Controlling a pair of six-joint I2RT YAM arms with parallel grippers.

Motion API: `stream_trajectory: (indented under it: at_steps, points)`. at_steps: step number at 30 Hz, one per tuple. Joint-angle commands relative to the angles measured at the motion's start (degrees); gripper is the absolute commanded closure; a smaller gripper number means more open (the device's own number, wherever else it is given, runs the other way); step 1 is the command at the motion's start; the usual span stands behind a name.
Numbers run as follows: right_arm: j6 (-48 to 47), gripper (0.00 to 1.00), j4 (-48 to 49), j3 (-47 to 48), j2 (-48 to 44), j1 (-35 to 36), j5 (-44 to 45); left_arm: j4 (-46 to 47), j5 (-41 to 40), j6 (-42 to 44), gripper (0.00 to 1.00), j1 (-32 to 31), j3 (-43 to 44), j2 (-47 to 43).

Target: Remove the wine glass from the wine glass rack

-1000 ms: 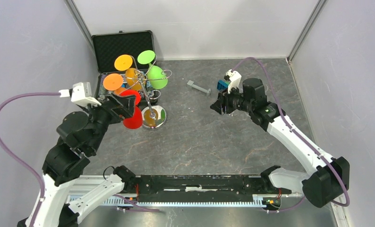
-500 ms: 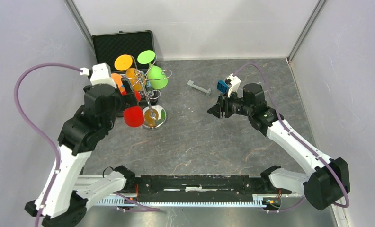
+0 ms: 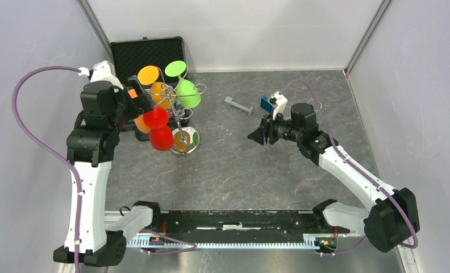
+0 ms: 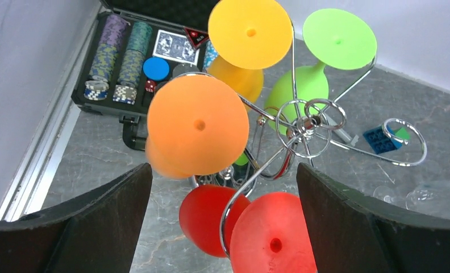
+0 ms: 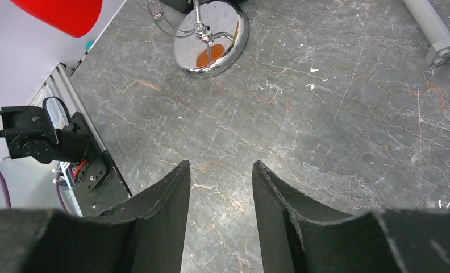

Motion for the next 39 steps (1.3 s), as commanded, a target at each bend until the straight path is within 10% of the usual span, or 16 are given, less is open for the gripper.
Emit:
stream_trajectory:
  at_steps: [1,5,14,21,30,39]
  points:
    - [0.3,0.51,3.5,-0.8,0.8,-0.1,-1.9,2.0,0.1,-0.5,0.0,3.1,2.9,0.0]
    - [-0.1,0.52,3.5,-1.2,1.8,-0.1,-2.7,2.8,-6.3,2.7,0.0,8.7,2.6,1.1]
    - [-0.4,0.53,3.7,-2.0,2.3,-0.1,-2.4,9.6,23.3,-4.4,0.01,24.7,-0.8,4.2]
    - [0.1,0.54,4.2,-2.2,2.9,-0.1,-2.5,14.5,37.9,-9.3,0.25,34.1,-5.0,5.1]
    - [0.5,0.55,4.5,-2.1,3.9,-0.1,-2.8,22.2,47.1,-14.8,0.25,35.2,-12.9,2.5]
    - [0.7,0.56,6.5,-2.5,5.1,-0.1,-3.3,24.1,49.2,-16.8,0.51,35.1,-15.6,2.0]
